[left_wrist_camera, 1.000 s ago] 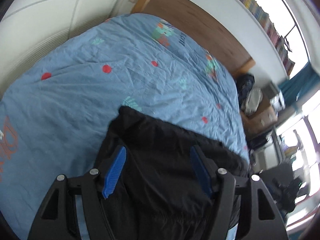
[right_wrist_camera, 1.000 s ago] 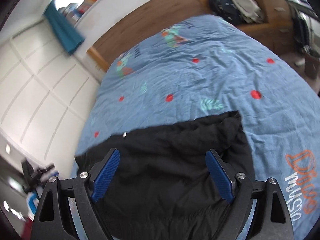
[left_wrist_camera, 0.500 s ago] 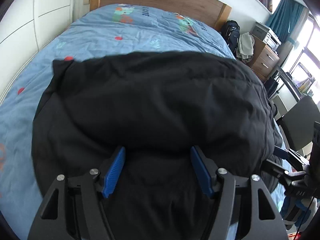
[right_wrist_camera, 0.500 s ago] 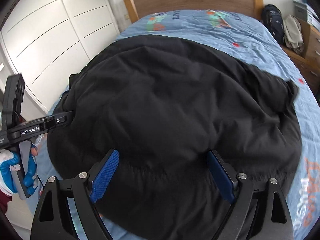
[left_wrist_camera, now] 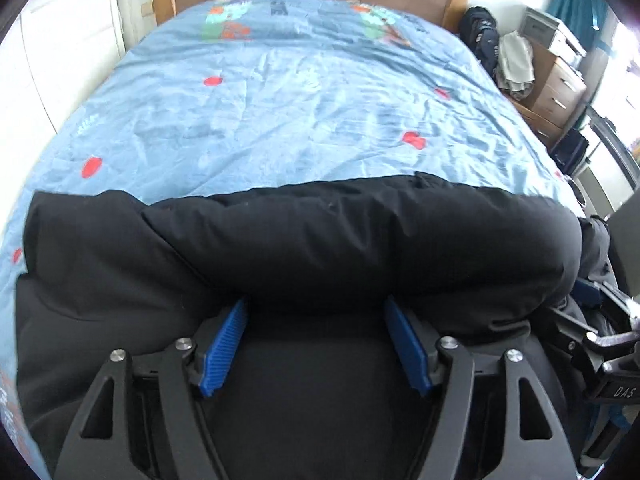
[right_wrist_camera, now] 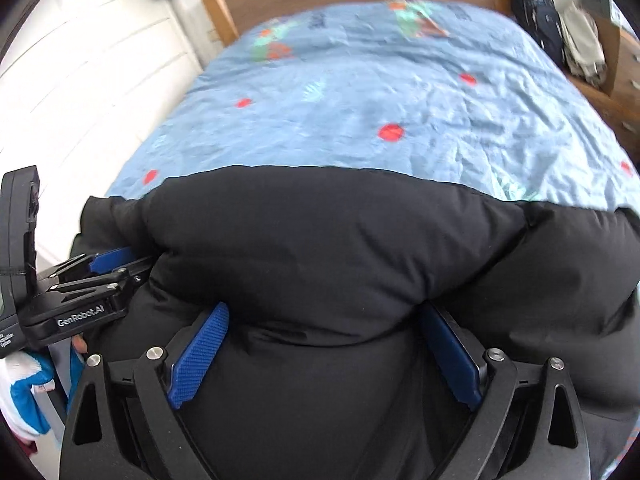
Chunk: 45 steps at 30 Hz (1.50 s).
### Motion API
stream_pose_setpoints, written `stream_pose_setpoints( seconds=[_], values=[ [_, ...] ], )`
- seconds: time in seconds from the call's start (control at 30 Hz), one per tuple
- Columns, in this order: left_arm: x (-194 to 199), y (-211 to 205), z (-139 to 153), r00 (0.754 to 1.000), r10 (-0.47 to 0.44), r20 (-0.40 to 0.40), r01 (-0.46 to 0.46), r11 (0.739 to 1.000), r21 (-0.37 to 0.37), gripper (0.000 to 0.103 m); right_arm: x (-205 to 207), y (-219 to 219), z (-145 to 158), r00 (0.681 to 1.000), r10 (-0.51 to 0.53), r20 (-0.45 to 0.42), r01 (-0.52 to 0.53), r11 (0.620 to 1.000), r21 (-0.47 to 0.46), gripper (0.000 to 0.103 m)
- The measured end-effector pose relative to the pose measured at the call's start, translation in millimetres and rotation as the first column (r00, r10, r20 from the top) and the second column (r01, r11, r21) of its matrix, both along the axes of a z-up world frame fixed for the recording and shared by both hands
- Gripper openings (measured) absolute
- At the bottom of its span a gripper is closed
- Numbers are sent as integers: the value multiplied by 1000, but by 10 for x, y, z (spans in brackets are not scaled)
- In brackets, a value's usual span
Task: Fold large clothes
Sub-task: 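Press the folded black jacket flat with both tools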
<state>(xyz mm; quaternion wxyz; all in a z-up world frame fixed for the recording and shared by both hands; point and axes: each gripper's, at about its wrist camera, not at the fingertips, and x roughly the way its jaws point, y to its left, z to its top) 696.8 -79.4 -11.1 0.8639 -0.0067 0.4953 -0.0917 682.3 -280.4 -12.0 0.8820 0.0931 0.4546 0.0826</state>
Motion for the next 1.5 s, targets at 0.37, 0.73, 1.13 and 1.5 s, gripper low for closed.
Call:
stream_pose_setpoints(
  seconds=[0.37,0.73,1.13,1.5],
  values=[
    [644,-14,-625,995,68,-79,-67,998,5,91,680,-69,-548,994,-43,-97,39,998,-40,103],
    [601,-31,-571,992,75,-106,-69,996,58,95,731,-85,-521,989,-36,-141,26,997,-68,102],
    [91,608,33,990,143,1,-143,988,67,94,45,-455,-70,998,-49,-49,45,996,-82,102],
    [264,909,-448,975,220,-36,-217,975,55,95,255,-879,-526,987,-137,-87,137,991,-7,102]
  ],
)
